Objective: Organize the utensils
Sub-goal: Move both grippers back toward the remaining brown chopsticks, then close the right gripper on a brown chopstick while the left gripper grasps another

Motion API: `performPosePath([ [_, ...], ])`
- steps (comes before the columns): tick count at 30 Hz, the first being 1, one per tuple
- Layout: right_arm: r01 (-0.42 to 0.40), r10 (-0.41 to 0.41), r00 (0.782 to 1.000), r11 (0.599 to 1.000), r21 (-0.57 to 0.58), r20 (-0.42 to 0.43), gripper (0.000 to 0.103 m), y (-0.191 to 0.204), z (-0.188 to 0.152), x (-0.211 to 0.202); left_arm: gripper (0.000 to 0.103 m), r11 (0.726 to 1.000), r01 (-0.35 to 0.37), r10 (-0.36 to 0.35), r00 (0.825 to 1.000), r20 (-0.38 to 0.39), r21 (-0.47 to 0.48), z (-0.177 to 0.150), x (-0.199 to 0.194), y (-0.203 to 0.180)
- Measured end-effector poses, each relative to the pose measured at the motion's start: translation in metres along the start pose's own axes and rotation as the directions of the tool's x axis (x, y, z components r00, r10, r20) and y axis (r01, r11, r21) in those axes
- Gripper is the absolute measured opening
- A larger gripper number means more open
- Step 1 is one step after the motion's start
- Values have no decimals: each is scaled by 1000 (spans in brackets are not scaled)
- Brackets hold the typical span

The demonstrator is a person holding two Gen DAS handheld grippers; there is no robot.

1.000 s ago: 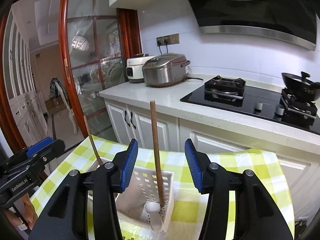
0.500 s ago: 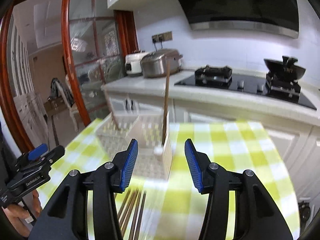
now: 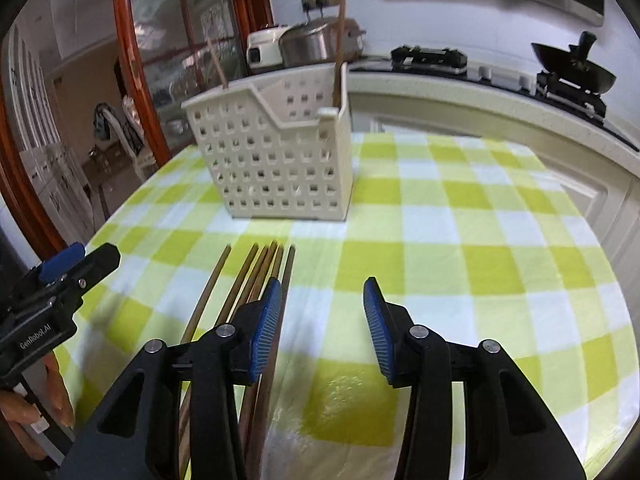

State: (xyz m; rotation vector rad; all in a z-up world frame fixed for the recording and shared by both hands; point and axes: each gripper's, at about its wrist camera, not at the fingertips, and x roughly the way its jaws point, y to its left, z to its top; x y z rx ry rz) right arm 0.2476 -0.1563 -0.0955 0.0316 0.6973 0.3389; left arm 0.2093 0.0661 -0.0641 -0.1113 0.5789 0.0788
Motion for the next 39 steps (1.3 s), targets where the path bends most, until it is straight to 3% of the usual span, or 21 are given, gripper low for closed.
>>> performPosePath([
  [12,-37,31,992,998,-51,-119,13,18,-5,35,86,1000,-15,15,999,-42,2,-1,14,7],
  [29,-26,6,981,995,-101,-192,10,34,-2,59,86,1000,-24,25,997,-70,14,-5,23,10],
  [39,-14,3,986,997,-71,-165,6,20,-3,54,86,999,-18,21,994,-106,31,-5,30,3],
])
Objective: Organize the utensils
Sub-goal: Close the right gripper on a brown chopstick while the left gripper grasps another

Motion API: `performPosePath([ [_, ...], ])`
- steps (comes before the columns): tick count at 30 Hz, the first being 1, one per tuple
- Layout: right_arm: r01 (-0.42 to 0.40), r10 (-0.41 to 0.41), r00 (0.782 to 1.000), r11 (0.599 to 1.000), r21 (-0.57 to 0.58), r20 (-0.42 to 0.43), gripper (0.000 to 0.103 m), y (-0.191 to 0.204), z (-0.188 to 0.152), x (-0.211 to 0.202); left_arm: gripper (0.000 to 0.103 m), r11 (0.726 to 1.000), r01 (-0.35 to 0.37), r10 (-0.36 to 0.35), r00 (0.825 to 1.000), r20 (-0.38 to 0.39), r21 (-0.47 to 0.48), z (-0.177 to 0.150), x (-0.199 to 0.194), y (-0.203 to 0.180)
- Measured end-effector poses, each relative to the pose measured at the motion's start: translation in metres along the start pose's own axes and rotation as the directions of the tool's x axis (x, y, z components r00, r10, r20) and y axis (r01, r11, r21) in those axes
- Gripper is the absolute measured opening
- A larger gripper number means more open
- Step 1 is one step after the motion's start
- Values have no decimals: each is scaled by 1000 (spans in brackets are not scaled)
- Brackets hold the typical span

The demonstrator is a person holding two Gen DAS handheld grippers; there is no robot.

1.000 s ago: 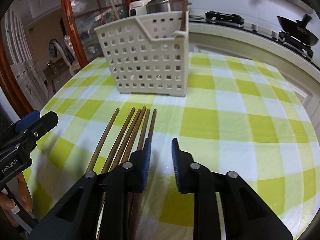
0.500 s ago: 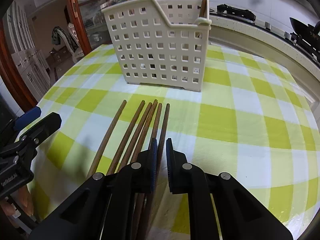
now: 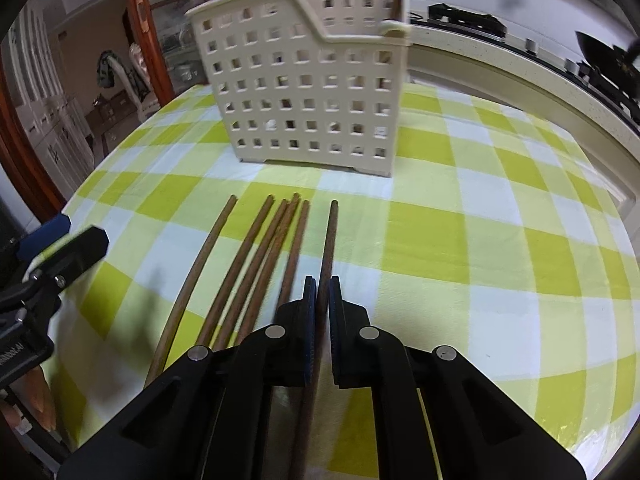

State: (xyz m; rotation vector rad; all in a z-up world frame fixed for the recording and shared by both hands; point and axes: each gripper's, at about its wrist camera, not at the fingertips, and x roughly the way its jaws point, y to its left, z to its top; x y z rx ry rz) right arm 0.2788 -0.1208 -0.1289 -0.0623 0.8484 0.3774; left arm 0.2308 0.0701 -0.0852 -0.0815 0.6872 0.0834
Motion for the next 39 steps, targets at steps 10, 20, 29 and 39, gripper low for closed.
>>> performPosePath([
  [10,1,-5,999,997,82,47,6,-39,-4,-21,45,996,47,-35,988,-153,73,3,38,-34],
  [20,-32,25,998,994,107,66,6,-52,-9,-26,26,991,70,-45,975,-216,113,-1,57,-57],
  [29,-36,28,997,992,118,70,6,-55,-12,-27,8,982,64,-29,980,-195,175,-6,56,-68],
  [39,-43,29,992,993,113,124,6,-51,-9,-42,6,988,84,-68,989,-133,126,4,38,-56],
])
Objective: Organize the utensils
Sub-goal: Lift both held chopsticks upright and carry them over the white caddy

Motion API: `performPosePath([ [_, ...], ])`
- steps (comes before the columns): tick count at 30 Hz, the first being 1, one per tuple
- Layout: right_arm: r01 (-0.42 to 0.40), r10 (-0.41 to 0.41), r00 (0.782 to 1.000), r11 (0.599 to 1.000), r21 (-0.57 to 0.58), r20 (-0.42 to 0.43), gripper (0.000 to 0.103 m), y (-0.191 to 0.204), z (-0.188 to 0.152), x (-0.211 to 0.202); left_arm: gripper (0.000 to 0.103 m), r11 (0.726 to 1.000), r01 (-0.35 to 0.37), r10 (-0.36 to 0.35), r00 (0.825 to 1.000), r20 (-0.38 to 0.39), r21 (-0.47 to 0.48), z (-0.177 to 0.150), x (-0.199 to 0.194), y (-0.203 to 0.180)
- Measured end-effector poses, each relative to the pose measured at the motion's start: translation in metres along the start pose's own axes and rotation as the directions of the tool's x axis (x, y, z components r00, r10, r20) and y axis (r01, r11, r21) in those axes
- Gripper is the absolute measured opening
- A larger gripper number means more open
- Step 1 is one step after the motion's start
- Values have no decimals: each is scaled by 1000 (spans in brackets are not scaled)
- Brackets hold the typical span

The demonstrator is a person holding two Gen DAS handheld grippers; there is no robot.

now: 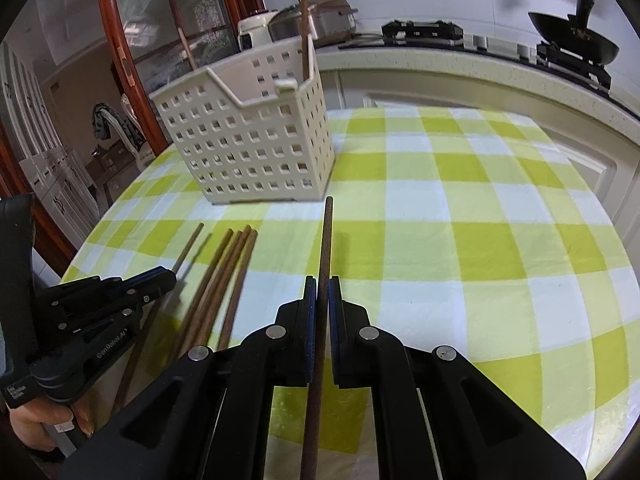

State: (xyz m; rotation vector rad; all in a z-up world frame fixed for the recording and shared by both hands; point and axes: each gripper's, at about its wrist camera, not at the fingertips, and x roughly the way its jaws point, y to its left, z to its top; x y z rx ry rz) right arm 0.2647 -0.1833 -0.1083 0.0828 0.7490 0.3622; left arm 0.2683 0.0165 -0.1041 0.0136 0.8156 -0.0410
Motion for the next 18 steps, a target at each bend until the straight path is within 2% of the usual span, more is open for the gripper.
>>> performPosePath([
  [7,-13,13,997,1000,-5,80,6,9,9,-23,6,1000,-1,6,989,147,-28,12,-45,9],
  [14,-23,26,986,999,-23,164,6,21,21,-51,6,999,4,11,956,292,-50,18,-94,18],
  [18,-28,35,976,999,-38,216,6,28,26,-70,6,999,7,7,940,341,-42,16,-115,19],
])
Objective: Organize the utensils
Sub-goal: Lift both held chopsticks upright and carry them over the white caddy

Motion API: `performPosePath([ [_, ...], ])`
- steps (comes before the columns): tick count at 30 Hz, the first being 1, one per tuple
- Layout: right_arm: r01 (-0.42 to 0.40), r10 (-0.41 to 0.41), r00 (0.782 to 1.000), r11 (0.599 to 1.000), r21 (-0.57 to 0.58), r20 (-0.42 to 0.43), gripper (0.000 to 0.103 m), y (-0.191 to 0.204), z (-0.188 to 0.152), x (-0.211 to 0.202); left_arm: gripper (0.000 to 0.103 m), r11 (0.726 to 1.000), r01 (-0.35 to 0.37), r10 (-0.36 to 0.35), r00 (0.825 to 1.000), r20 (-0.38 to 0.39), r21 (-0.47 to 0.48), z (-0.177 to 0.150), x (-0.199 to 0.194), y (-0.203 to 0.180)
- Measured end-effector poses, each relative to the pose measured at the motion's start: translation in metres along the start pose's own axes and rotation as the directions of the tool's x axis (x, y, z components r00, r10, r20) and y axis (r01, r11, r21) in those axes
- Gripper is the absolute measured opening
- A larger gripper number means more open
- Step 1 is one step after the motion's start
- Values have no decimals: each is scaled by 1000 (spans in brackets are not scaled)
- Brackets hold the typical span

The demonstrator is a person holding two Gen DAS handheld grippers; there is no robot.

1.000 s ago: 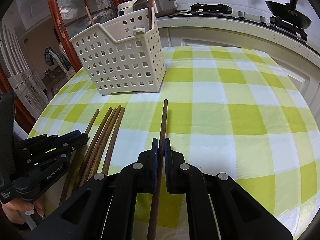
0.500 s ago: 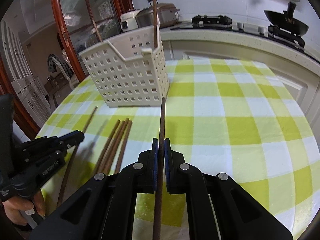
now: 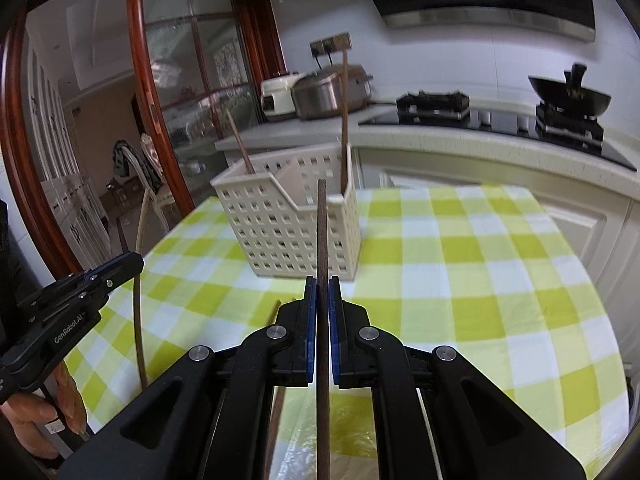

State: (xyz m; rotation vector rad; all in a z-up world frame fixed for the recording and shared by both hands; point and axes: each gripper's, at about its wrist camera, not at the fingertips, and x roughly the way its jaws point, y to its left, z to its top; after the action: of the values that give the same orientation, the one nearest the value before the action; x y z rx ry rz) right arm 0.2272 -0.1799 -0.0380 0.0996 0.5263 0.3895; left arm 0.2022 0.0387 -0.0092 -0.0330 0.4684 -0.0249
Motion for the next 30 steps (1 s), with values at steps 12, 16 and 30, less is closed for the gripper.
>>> performPosePath([
  [12,-11,15,996,999,-48,91,6,20,11,-31,6,1000,-3,2,997,72,12,2,-34,1],
  [16,-7,13,994,998,-57,105,6,24,11,-37,6,1000,-5,4,996,89,9,2,-42,1],
  [30,3,9,990,997,-80,141,6,30,10,-53,6,1000,-8,5,992,128,23,2,-56,-2],
])
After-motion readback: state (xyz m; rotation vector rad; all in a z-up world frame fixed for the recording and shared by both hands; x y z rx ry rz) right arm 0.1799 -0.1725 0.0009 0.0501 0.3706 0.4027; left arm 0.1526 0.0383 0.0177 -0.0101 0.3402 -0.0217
